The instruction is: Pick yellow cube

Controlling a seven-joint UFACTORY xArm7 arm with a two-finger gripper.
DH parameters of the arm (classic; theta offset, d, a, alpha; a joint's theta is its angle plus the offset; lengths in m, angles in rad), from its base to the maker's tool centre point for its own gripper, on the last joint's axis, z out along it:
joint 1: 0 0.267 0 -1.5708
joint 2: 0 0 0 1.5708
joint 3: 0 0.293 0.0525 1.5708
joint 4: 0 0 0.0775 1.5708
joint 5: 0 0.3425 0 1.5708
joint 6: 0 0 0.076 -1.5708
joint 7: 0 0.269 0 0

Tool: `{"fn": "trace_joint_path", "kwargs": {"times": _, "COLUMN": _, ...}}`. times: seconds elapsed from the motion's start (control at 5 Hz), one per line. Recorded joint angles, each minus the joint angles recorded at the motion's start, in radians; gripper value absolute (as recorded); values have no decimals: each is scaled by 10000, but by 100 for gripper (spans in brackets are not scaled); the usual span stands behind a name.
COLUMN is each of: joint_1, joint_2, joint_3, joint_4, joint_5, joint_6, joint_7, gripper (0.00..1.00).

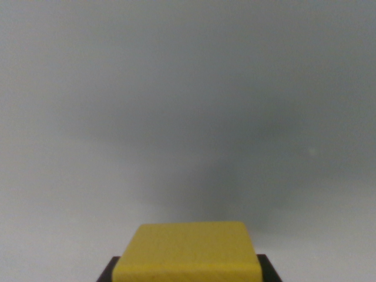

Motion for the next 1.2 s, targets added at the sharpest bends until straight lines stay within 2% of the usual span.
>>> {"fn": "trace_joint_path", "kwargs": {"times": 0.2, "joint_1": -5, "joint_2": -193, "joint_3": -7, "joint_4": 197, "joint_5": 1, "joint_6": 389, "joint_7": 15, "gripper": 100}}
{"fn": "trace_joint_path", "kwargs": {"times": 0.4, "joint_1": -5, "joint_2": -193, "joint_3": -7, "joint_4": 197, "joint_5": 1, "joint_6": 389, "joint_7": 15, "gripper": 100}}
{"fn": "trace_joint_path", "kwargs": {"times": 0.6, "joint_1": -11, "joint_2": -401, "joint_3": -15, "joint_4": 408, "joint_5": 1, "joint_6": 808, "joint_7": 31, "gripper": 100}}
{"fn": "trace_joint_path", "kwargs": {"times": 0.8, "joint_1": -11, "joint_2": -401, "joint_3": -15, "joint_4": 408, "joint_5": 1, "joint_6": 808, "joint_7": 31, "gripper": 100}}
{"fn": "trace_joint_path", "kwargs": {"times": 1.0, "joint_1": -17, "joint_2": -615, "joint_3": -23, "joint_4": 626, "joint_5": 2, "joint_6": 1239, "joint_7": 48, "gripper": 100}}
{"fn": "trace_joint_path", "kwargs": {"times": 1.2, "joint_1": -17, "joint_2": -615, "joint_3": -23, "joint_4": 626, "joint_5": 2, "joint_6": 1239, "joint_7": 48, "gripper": 100}}
